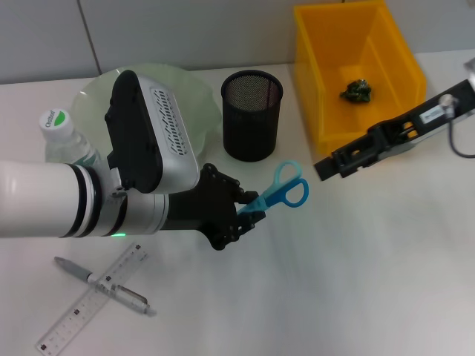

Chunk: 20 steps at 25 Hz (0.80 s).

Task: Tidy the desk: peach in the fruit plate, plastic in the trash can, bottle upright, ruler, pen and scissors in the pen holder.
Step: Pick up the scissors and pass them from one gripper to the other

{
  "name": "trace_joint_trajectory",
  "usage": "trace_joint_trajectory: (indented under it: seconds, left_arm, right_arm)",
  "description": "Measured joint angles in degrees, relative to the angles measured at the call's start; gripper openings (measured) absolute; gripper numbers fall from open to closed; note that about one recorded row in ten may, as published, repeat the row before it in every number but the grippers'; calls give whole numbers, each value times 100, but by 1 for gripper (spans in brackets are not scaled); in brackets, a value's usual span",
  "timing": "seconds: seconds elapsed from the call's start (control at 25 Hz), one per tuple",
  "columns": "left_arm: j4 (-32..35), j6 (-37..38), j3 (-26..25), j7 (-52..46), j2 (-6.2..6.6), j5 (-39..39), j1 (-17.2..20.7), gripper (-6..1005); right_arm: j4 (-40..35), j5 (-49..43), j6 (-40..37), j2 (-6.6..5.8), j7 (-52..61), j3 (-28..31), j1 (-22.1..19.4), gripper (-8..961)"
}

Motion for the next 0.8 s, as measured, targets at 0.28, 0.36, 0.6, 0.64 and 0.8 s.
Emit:
trace_joint_trajectory:
  seconds: [0.28, 0.36, 0.6, 0.64, 0.8]
  left_arm:
    - [-64, -97, 22, -106, 0, 23, 48, 318]
    - [-67, -158, 22, -108, 1, 27, 74, 318]
    - [-66, -300, 118, -290, 2, 156, 101, 320]
    - [-66, -300, 118, -290, 2, 156, 101, 321]
    - [-68, -365, 157, -439, 1, 273, 56, 322]
  right_arm:
    - [28, -5, 373, 152, 136, -287, 44, 760]
    - [35, -7, 467, 179, 229, -403, 54, 760]
    - [80, -8, 759, 260, 537, -538, 111, 760]
    - [80, -8, 759, 260, 537, -538, 111, 760]
    - [311, -8, 898, 262, 608, -543, 193, 759]
